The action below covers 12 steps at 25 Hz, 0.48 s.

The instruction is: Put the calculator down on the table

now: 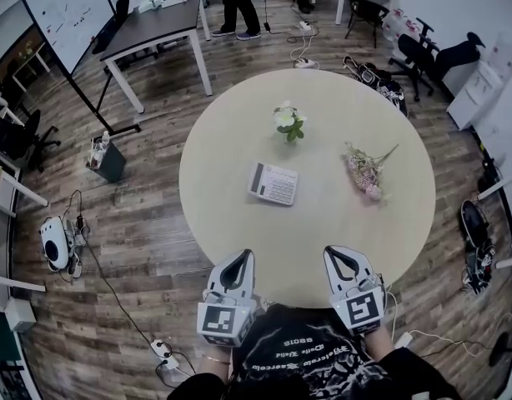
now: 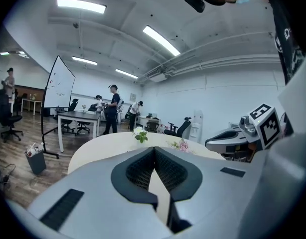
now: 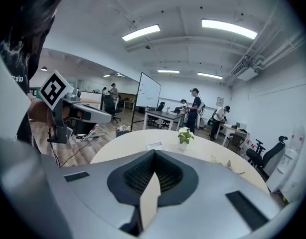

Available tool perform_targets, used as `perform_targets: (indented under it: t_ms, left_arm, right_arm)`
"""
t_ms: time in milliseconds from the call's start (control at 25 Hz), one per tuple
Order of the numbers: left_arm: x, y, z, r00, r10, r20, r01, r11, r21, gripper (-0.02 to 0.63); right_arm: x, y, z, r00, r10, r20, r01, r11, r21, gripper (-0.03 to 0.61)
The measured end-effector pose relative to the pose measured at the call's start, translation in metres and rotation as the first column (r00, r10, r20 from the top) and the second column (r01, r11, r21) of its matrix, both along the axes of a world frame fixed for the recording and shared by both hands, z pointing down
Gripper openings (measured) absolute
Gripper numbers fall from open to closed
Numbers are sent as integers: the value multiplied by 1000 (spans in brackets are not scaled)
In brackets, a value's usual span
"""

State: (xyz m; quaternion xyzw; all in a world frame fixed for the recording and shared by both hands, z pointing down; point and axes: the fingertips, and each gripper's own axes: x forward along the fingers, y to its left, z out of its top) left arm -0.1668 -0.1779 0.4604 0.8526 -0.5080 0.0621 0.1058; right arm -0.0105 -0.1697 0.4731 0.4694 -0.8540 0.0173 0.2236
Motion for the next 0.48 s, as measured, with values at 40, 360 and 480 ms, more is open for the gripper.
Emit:
perform_targets:
  t_ms: [40, 360, 480]
  left_arm:
    - [2, 1, 1, 1000, 4, 15, -4, 1000, 4, 20]
    - [26, 11, 19, 991, 70, 112, -66, 997, -32, 20]
    - [28, 7, 17, 992, 69, 104, -67, 998, -20, 20]
  right_arm:
    - [2, -1, 0, 1000, 7, 4, -7, 1000, -2, 5]
    - [4, -6, 6, 1000, -2, -27, 2, 1000, -5, 5]
    - [4, -10, 5, 999, -6, -32, 6, 1000, -8, 5]
